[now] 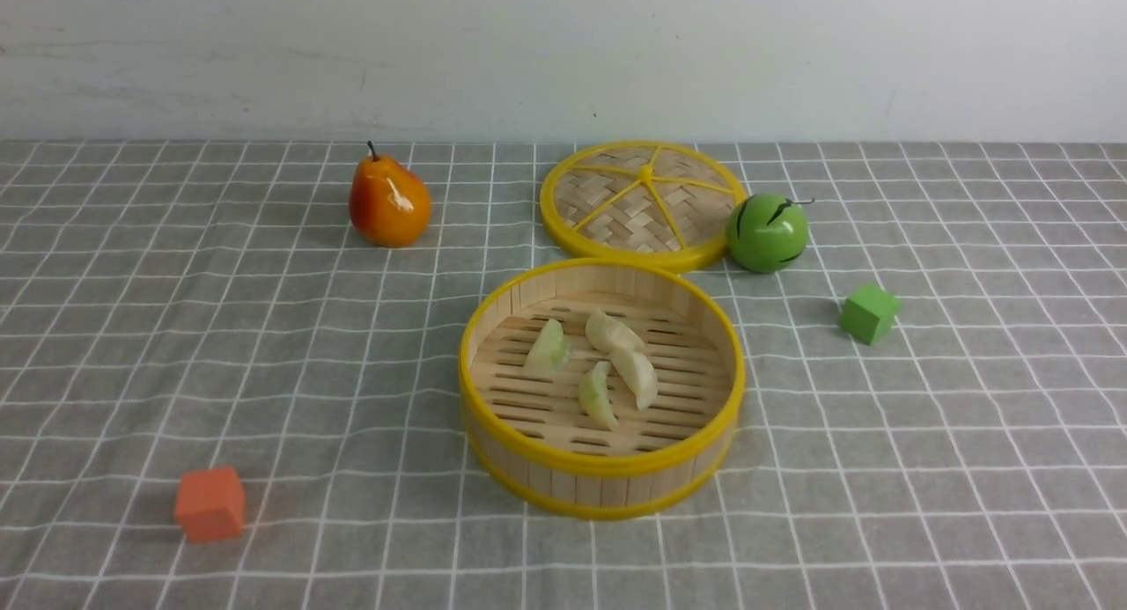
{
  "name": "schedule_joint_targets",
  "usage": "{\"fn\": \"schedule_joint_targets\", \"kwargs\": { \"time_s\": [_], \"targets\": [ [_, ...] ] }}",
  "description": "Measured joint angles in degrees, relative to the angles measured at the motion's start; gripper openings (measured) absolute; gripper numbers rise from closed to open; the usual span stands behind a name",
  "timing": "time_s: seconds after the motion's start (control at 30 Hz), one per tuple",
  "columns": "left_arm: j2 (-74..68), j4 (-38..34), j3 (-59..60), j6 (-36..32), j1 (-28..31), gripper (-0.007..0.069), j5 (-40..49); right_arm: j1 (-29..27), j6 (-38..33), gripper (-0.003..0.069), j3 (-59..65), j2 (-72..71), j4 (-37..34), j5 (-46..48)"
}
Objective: Put the dumplings into the steamer on the table with the grey tablecloth.
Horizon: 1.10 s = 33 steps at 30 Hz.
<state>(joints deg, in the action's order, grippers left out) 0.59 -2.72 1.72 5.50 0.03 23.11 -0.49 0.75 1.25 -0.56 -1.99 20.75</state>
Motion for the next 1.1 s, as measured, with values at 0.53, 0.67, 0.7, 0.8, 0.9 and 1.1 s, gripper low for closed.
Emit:
{"fn": "schedule_joint_targets", "kwargs": {
  "time_s": [0.53, 0.67, 0.7, 0.8, 0.9, 1.1],
  "targets": [
    [0.00, 0.00, 0.00, 0.00, 0.00, -0.0014, 0.00, 0.00, 0.00, 0.0095, 0.00, 0.00, 0.00, 0.00],
    [0.00, 0.00, 0.00, 0.00, 0.00, -0.0014, 0.00, 0.00, 0.00, 0.0097, 0.00, 0.00, 0.00, 0.00],
    [0.00, 0.00, 0.00, 0.00, 0.00, -0.0014, 0.00, 0.00, 0.00, 0.0097, 0.00, 0.00, 0.00, 0.00],
    [0.00, 0.00, 0.00, 0.00, 0.00, -0.0014, 0.00, 0.00, 0.00, 0.0103, 0.00, 0.00, 0.00, 0.00],
    [0.00, 0.00, 0.00, 0.00, 0.00, -0.0014, 0.00, 0.00, 0.00, 0.0106, 0.00, 0.00, 0.00, 0.00],
    [0.00, 0.00, 0.00, 0.00, 0.00, -0.0014, 0.00, 0.00, 0.00, 0.0113, 0.00, 0.00, -0.05, 0.00]
  ]
}}
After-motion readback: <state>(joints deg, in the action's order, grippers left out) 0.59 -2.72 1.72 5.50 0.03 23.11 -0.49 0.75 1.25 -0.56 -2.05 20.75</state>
